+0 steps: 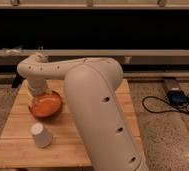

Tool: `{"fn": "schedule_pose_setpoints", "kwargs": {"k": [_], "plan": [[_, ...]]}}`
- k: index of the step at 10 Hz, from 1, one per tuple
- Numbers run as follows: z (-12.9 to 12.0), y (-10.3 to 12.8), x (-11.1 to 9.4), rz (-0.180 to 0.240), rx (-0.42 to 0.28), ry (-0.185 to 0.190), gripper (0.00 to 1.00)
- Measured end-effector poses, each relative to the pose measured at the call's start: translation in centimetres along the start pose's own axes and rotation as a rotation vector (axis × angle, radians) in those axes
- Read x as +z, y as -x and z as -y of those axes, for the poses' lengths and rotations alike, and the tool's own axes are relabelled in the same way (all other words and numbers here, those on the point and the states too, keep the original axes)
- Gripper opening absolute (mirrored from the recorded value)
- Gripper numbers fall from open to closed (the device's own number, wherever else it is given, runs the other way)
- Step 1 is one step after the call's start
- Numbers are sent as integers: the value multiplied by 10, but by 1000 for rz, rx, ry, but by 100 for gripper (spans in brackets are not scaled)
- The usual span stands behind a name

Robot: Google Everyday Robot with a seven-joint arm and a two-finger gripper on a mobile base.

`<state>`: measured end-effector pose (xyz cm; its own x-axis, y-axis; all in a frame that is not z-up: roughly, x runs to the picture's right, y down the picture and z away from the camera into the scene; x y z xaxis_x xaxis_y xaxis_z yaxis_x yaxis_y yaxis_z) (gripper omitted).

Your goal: Place the ceramic cup in the ceramic bowl

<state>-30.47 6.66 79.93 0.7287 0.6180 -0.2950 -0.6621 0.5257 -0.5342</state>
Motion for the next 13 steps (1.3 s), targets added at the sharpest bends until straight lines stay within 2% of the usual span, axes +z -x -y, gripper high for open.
{"fn": "schedule_pose_setpoints", "kwargs": {"k": [2,6,10,13], "plan": [[-34,-18,-6,6,-29,-11,80],[-94,-71,-11,5,-75,-19,80],[-112,-110,-2,-24,-70,-17,80],[-109,-122,6,-43,-46,-10,80]]}}
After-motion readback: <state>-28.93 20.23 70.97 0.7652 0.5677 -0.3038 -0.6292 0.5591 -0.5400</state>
